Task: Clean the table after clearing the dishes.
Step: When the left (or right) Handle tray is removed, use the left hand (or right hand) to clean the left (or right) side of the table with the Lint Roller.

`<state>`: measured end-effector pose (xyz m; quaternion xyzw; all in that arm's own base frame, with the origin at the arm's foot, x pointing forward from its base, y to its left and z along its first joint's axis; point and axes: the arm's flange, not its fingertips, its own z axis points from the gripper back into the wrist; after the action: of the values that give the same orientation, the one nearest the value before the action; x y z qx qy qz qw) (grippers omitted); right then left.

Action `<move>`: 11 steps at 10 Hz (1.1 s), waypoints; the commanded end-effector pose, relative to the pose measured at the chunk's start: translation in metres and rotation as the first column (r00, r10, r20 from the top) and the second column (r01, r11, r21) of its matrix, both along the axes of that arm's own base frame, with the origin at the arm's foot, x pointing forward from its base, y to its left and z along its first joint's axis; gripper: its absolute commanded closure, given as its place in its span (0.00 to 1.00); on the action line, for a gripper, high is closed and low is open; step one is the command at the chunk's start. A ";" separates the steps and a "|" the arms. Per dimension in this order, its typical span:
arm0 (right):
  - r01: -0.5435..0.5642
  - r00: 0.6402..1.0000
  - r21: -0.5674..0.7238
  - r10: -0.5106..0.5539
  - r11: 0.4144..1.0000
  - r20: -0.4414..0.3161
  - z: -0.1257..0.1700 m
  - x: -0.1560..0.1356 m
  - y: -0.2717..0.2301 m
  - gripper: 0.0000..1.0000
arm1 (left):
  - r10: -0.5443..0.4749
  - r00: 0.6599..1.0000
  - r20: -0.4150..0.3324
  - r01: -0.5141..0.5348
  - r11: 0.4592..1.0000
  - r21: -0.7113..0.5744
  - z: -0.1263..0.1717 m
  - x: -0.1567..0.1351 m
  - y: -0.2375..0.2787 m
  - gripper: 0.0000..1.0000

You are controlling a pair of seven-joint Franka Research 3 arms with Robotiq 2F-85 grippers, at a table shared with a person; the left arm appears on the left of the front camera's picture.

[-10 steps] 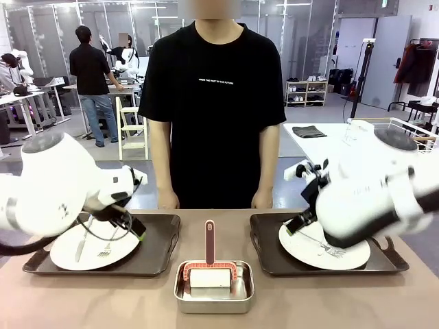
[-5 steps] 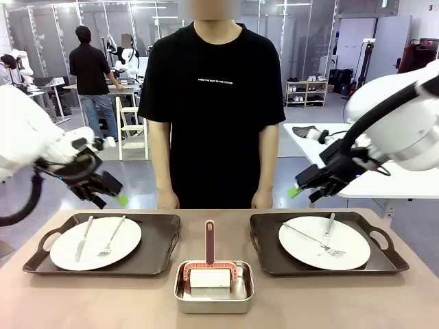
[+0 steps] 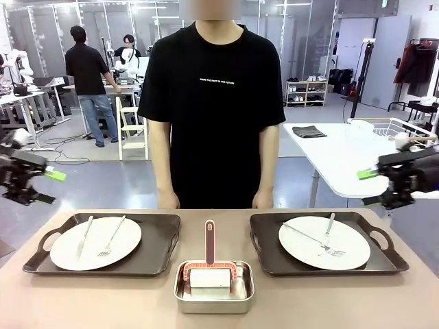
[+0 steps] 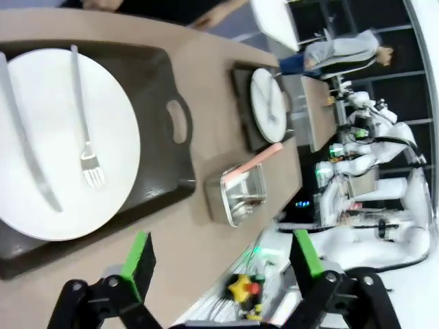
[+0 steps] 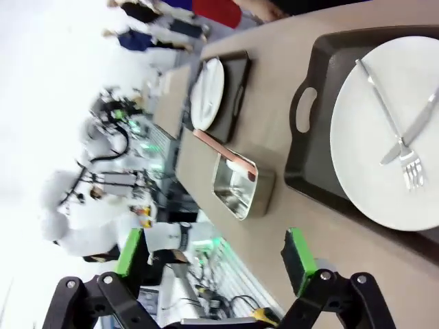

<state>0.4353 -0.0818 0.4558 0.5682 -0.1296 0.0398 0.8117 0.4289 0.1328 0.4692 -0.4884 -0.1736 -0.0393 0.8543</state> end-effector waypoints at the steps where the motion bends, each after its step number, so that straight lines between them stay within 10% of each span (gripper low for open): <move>1: 0.075 0.997 0.083 -0.072 0.994 -0.039 -0.003 0.007 -0.038 0.00 | 0.024 1.000 0.015 -0.022 0.986 -0.164 -0.004 -0.003 0.056 0.00; 6: 0.311 0.942 0.135 -0.287 0.941 -0.174 -0.011 -0.039 -0.161 0.00 | 0.256 0.951 -0.176 -0.294 0.924 -0.243 -0.020 -0.058 0.195 0.00; 11: 0.367 0.923 0.113 -0.346 0.923 -0.169 -0.022 -0.062 -0.193 0.00 | 0.342 0.921 -0.189 -0.378 0.902 -0.210 -0.027 -0.088 0.229 0.00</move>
<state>0.3749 -0.2717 0.4325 0.5916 -0.1672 -0.1565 0.7730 0.3400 0.3626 0.4438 -0.5461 -0.1964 0.1773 0.7949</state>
